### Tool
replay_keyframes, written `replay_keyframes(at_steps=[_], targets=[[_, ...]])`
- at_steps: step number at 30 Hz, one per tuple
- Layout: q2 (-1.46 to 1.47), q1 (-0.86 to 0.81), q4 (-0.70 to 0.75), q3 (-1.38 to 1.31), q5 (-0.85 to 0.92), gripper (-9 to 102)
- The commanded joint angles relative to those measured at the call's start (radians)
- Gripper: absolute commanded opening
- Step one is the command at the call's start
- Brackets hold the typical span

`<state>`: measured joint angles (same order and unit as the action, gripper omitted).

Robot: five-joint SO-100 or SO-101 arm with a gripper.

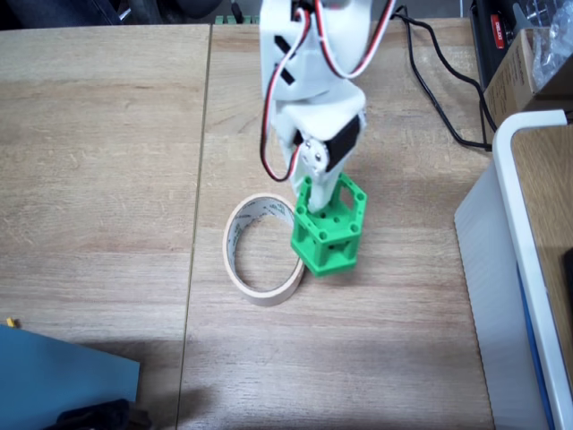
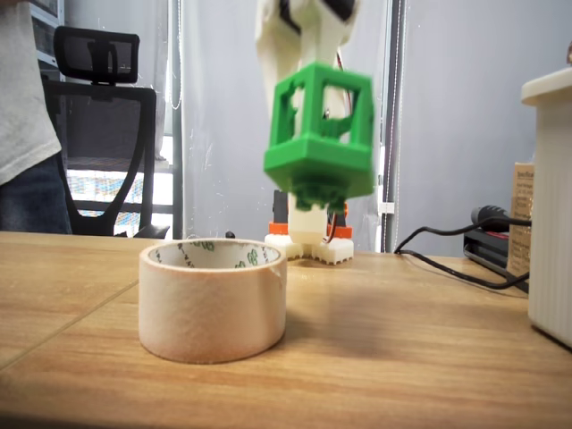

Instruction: Grasp a component and put it in the bin.

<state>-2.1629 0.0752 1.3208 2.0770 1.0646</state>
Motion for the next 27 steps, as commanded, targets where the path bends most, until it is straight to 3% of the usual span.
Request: replay_keyframes(at_steps=[1,15,27], targets=[[-0.091,-0.058,-0.005,0.015,0.092,0],[-0.112,-0.328,-0.012,0.061,0.216,0],[0.069,-0.357,-0.014,0.046,0.227,0]])
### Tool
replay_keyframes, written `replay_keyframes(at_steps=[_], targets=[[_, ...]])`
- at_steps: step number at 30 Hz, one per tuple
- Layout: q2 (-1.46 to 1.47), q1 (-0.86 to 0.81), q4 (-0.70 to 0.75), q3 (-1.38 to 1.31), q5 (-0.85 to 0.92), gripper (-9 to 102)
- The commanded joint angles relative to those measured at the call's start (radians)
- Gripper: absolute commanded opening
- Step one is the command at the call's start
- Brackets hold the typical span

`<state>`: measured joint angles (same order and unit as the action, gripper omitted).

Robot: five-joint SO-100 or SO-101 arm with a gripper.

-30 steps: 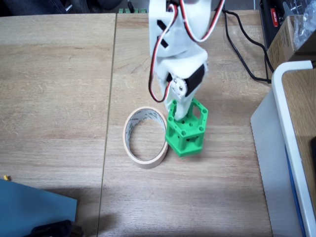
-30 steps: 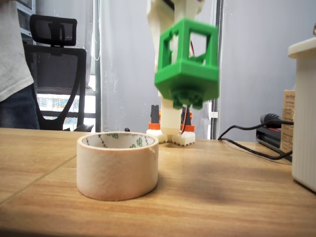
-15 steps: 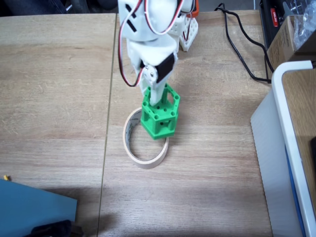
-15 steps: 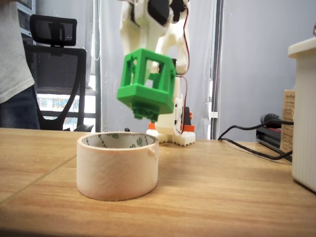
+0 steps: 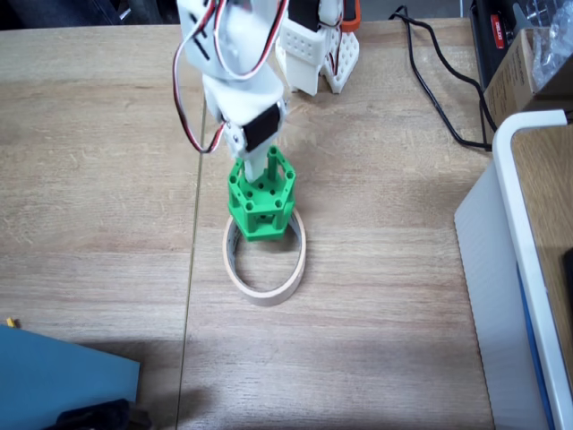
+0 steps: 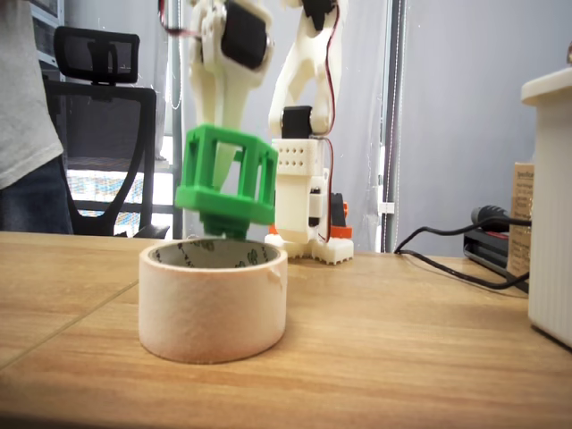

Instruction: Grasp a component and put it in the bin.

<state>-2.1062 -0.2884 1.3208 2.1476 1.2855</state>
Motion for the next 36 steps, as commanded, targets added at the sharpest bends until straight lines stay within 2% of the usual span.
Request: replay_keyframes(at_steps=[1,17,36], targets=[[0.018,0.006,-0.014,-0.025,0.006,0],[0.17,0.009,-0.014,-0.265,0.005,0],[0.215,0.011,-0.014,-0.285,0.0,1]])
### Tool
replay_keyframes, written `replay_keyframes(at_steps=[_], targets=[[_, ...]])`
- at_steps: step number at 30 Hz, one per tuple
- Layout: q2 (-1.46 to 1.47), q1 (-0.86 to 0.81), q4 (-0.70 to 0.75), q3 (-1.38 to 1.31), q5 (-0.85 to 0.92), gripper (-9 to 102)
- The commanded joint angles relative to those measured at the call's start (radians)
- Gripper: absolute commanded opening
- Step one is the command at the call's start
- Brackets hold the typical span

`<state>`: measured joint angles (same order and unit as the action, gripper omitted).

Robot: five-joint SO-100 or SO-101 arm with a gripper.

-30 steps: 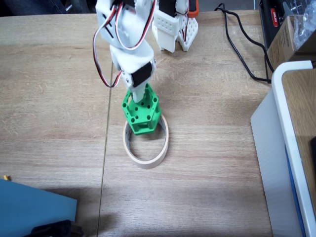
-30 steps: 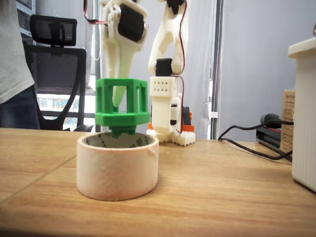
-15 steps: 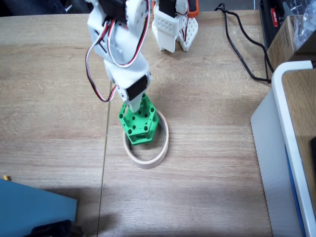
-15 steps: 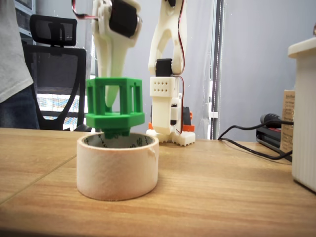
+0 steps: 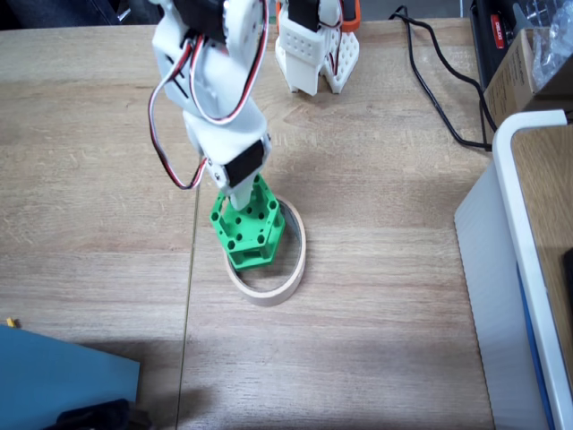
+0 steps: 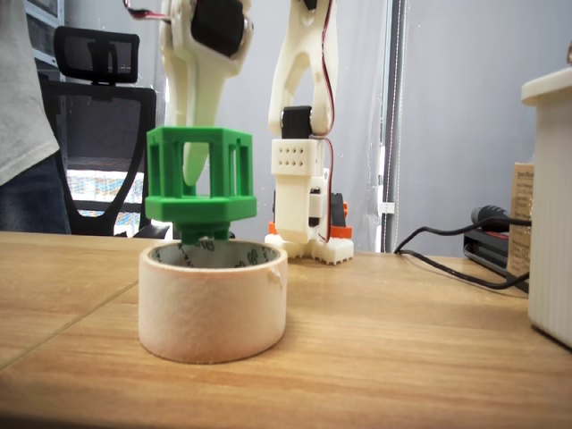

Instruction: Grasp a component and put it in the bin.

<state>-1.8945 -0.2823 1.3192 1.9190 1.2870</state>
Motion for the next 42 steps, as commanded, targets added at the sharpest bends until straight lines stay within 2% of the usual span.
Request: replay_keyframes(at_steps=[1,18,42], targets=[[0.02,0.005,-0.012,-0.057,-0.008,1],[0.114,0.132,-0.012,-0.075,-0.012,1],[0.121,0.135,-0.009,-0.201,-0.014,1]])
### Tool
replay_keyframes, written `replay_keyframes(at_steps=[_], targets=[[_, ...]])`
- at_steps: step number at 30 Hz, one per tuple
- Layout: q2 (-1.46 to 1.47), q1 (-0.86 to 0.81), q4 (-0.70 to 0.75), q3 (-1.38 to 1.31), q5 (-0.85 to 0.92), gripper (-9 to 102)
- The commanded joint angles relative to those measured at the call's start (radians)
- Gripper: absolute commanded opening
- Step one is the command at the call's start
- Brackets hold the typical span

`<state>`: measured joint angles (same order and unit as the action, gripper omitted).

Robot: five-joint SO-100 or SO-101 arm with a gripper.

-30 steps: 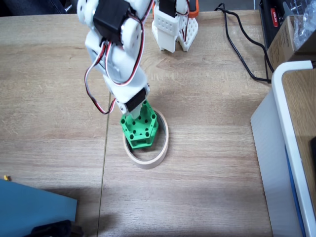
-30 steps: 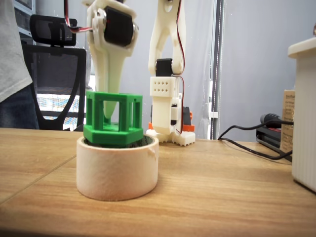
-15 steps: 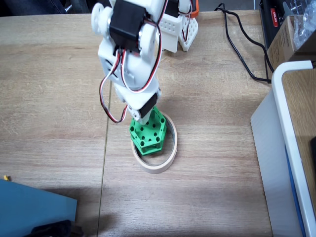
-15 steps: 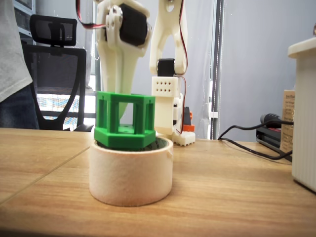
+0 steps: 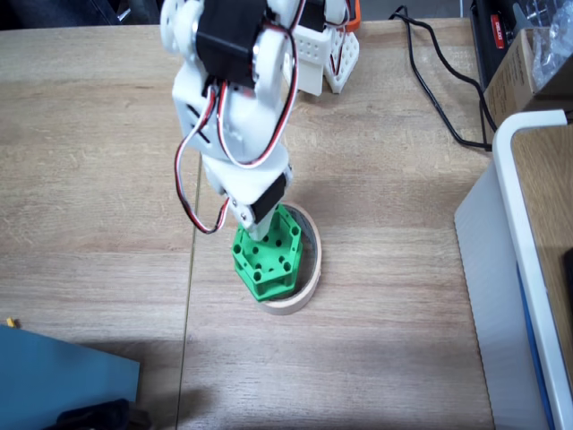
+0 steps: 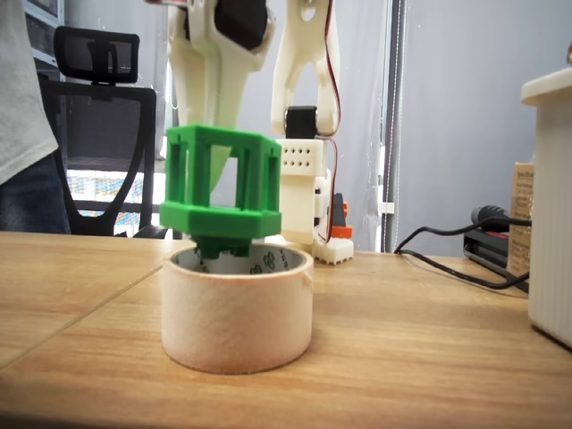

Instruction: Grasp a component and put it in the bin.

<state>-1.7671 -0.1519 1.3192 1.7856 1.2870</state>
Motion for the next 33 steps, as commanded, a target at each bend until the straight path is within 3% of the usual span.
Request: replay_keyframes(at_steps=[1,33], targets=[[-0.003,0.005,-0.006,-0.067,-0.014,1],[-0.012,0.063,-0.008,0.043,-0.012,3]])
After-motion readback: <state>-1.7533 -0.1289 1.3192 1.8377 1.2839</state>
